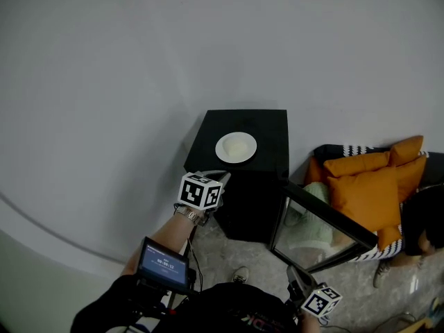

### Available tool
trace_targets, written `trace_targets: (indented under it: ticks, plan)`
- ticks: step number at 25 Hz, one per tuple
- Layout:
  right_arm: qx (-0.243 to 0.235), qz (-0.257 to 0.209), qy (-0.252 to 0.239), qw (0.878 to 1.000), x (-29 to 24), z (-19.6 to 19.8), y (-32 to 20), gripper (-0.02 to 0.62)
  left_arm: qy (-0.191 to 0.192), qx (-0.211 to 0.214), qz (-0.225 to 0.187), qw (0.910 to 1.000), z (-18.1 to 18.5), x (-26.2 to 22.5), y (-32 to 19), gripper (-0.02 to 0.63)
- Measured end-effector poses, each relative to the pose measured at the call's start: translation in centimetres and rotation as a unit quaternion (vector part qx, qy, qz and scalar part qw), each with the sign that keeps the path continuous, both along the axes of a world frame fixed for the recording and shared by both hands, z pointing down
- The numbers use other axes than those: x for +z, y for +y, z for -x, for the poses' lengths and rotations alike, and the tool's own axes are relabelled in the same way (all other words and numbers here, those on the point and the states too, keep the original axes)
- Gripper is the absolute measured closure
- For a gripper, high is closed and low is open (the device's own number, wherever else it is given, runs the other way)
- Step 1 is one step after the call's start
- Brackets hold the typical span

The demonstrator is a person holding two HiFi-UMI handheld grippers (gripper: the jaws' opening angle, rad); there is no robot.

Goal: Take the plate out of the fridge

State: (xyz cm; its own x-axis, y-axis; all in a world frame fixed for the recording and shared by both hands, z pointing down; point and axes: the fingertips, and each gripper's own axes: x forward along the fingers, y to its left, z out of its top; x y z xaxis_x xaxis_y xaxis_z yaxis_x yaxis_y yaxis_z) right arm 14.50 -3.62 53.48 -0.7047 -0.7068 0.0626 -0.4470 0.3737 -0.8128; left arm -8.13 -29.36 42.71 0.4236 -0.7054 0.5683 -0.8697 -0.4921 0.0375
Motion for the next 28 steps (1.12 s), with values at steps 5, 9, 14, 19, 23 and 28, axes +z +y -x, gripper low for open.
trace_targets:
  ticks: [5, 9, 14, 19, 23, 28]
  plan:
    - [-0.055, -0.019, 0.021, 0.998, -0.3, 1.4, 1.5, 0.589, 0.272, 0.071, -0.006, 0.9597, -1.4, -3.1, 6.5, 0.6]
    - [-0.117, -0.03, 0.044, 0.992, -0.2, 3.2, 3.7, 0.589, 0.393, 0.133, 0.015, 0.9099, -2.0, -3.6, 15.5, 0.6]
    - [-0.188, -0.028, 0.054, 0.98, 0.4, 6.6, 5.8, 0.588, 0.367, 0.117, 0.039, 0.9219, -1.3, 1.1, 25.5, 0.6]
    - [-0.238, -0.04, 0.067, 0.968, -0.1, 10.2, 7.7, 0.589, 0.377, 0.081, 0.061, 0.9205, 0.1, 4.2, 33.5, 0.6]
    - [-0.263, -0.037, 0.069, 0.961, 0.0, 12.9, 9.7, 0.588, 0.403, 0.058, 0.081, 0.9099, 1.4, 6.1, 38.1, 0.6]
    - [-0.278, -0.031, 0.062, 0.958, 0.0, 16.4, 13.4, 0.588, 0.4, 0.062, 0.1, 0.9089, 3.5, 7.3, 43.3, 0.6]
